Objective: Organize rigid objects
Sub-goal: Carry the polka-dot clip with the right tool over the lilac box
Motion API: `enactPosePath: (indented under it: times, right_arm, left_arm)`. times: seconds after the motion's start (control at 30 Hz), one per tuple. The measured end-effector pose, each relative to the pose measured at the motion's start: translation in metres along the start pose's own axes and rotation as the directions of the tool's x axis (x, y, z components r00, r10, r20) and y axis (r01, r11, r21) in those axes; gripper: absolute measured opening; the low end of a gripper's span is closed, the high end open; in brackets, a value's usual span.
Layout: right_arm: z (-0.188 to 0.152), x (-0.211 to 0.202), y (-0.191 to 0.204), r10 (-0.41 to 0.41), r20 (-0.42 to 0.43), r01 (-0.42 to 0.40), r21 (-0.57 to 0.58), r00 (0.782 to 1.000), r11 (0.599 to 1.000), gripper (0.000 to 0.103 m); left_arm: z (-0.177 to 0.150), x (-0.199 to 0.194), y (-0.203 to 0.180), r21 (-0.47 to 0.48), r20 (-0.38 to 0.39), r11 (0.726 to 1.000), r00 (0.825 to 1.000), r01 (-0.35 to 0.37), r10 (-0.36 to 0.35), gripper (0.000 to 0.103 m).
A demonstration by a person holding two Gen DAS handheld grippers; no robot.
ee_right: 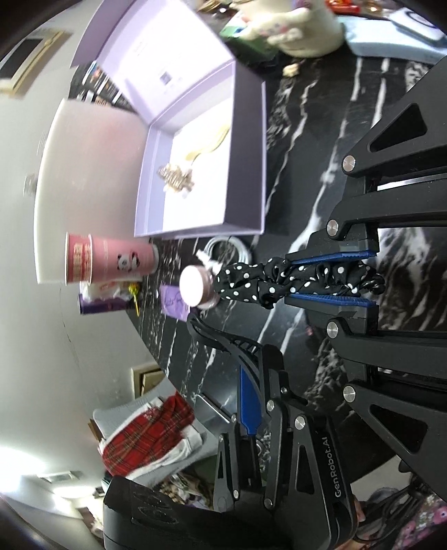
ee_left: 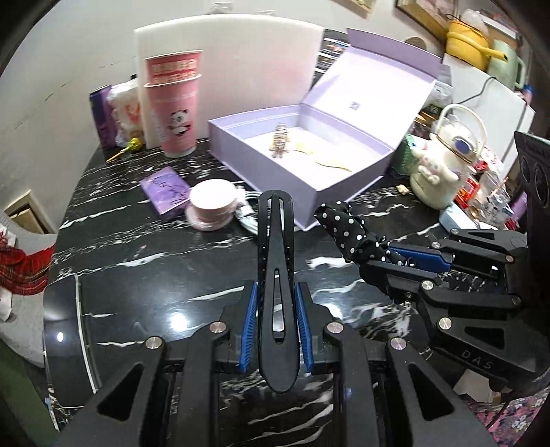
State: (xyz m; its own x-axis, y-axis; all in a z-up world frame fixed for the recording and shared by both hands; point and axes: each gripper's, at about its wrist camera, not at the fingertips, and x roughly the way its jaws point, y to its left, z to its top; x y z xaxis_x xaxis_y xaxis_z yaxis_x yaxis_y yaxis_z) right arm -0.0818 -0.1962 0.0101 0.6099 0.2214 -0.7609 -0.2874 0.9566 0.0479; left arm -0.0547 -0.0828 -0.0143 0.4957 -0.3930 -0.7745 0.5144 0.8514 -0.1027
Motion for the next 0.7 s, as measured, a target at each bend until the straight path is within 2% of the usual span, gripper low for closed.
enactPosePath:
  times: [0.4, 0.7]
  right_arm:
    - [-0.021, -0.025, -0.027, -0.044, 0.0, 0.044, 0.07, 0.999, 0.997, 0.016]
    - [-0.023, -0.028, -0.05, -0.051, -0.001, 0.051, 0.104, 0.999, 0.993, 0.016]
  left_arm:
    - [0.01, 0.012, -0.036, 0.07, -0.022, 0.996, 0.998, 0.058, -0.057, 0.022]
    - [0.028, 0.024, -0.053, 0.094, -0.03, 0.993, 0.997, 0.075, -0.073, 0.022]
